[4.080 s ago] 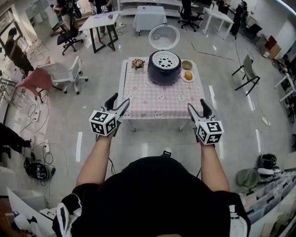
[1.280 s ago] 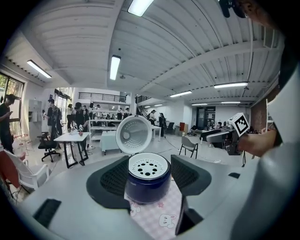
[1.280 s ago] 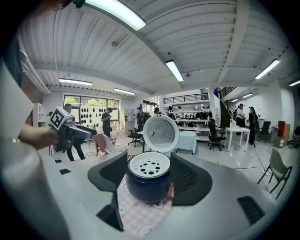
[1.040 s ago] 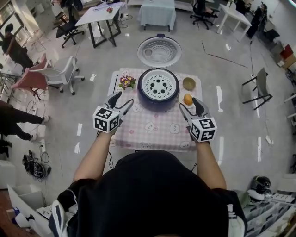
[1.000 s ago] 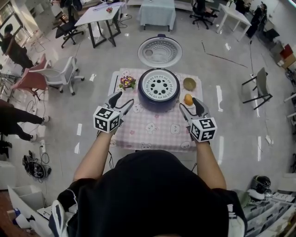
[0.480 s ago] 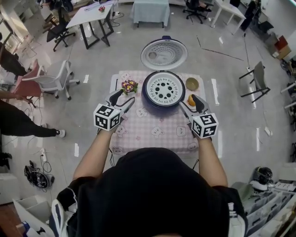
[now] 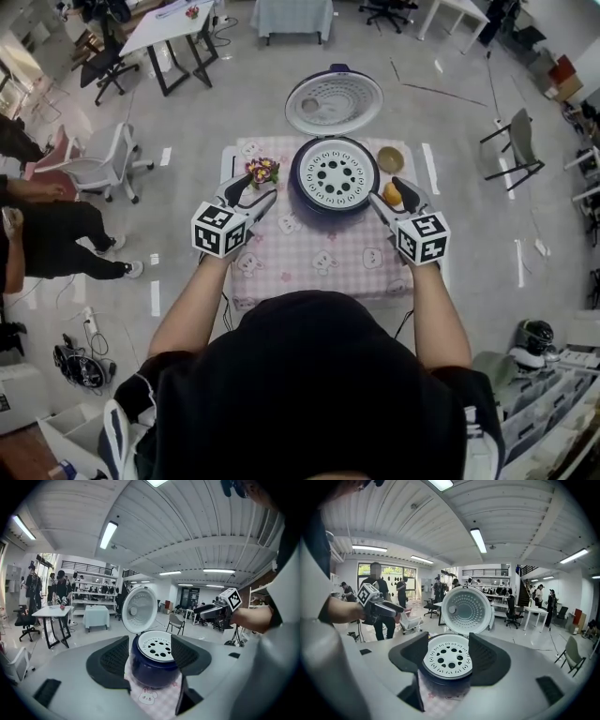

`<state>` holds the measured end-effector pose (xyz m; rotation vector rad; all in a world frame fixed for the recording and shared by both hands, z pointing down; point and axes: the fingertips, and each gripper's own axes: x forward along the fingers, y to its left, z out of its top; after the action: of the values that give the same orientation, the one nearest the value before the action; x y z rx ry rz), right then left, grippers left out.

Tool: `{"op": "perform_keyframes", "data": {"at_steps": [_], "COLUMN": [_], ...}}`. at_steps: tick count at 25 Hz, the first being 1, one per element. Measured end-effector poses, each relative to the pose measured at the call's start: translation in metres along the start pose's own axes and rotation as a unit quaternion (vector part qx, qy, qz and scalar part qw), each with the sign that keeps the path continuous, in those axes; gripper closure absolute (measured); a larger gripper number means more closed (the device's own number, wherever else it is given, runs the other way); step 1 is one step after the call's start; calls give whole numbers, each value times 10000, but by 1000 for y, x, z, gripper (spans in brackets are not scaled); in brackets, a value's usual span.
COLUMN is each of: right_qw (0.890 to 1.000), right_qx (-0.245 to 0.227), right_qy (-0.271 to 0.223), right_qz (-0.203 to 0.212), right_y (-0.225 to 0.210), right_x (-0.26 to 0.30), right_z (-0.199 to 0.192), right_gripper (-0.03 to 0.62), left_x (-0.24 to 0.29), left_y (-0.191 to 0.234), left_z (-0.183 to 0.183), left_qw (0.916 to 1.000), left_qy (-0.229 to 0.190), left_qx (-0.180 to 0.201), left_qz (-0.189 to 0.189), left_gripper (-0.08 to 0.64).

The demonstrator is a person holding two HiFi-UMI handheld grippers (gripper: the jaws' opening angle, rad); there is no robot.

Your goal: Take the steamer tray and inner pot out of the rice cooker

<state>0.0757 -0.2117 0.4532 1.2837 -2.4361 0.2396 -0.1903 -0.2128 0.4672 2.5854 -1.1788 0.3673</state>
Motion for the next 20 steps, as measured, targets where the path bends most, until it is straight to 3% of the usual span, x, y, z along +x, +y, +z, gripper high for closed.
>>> {"op": "perform_keyframes", "data": {"at_steps": [8,14,20], "right_qw": [9909,9724,9554], "right_qx": [-560,-1081,-1313], "right_qy": [852,1453,1830], "right_qz": [877,1468,1911], "right_y": [15,27,32], "right_x": [39,68,90], "right_z": [-28,-53,-75], "right_gripper": [327,336,341], "left_x": [11,14,18], "left_y": [5,14,22], "left_z": [-7,-11,-24], "left_qw": [9999,9995,9978], "left_qy": [97,114,147], "left_qx": [-102,-296,-617], "left_qz": [-4,95,215], "left_gripper": [272,270,270]}}
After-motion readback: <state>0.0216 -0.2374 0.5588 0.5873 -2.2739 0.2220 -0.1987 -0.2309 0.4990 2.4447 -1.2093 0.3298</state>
